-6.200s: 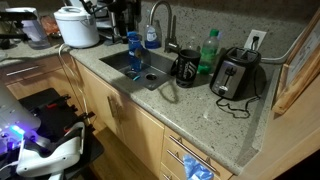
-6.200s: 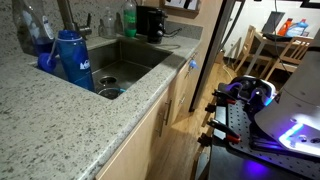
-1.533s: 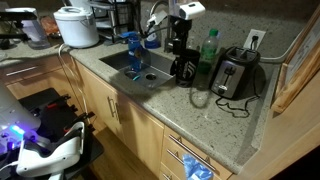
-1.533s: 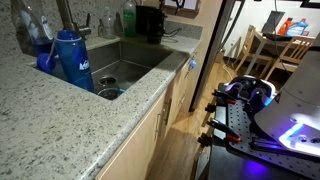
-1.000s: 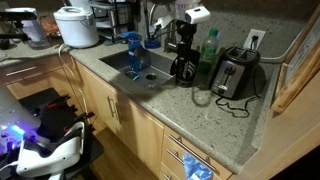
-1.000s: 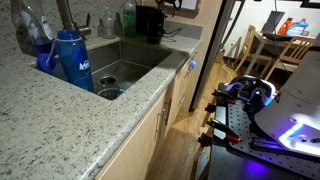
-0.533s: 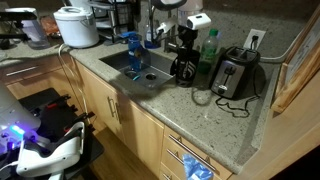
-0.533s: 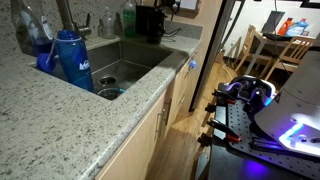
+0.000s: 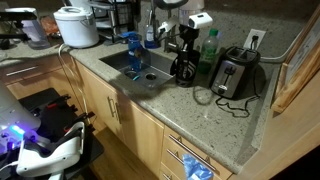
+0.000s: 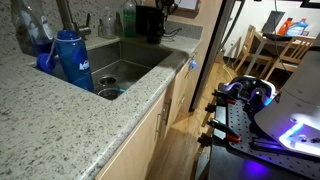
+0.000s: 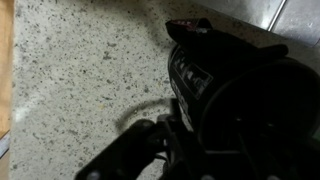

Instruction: Put the cup in the sink

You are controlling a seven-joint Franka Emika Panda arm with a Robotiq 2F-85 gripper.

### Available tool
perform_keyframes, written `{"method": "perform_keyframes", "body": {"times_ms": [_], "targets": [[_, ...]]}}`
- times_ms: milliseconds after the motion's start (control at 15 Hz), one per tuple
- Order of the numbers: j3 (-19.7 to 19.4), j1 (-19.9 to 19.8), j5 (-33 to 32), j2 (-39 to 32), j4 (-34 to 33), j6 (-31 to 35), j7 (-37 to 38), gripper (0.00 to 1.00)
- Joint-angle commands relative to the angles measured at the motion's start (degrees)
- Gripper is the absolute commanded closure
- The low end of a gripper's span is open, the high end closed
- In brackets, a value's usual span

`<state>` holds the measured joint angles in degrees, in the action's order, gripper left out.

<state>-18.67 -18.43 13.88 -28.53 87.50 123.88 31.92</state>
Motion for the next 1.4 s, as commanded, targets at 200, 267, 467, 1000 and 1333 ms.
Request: {"method": "perform_keyframes", "body": {"times_ms": [200,267,467,1000,1333], "targets": [[0.51,-0.49,-0.08,-0.14,-1.73,-2.14,1.10,1.00],[0.57,-0.46,-0.03,-0.10,-1.68,-2.11,1.05,1.00],[0.59,-0.16,-0.27,0.31,-1.09,-1.78,1.05,0.98],[1.24,2.55,-1.48,6.33,4.60,-0.69,-0.82,0.98],[1.87,4.46,-2.95,9.50,6.99,-0.90,-0.68,0.98]]}}
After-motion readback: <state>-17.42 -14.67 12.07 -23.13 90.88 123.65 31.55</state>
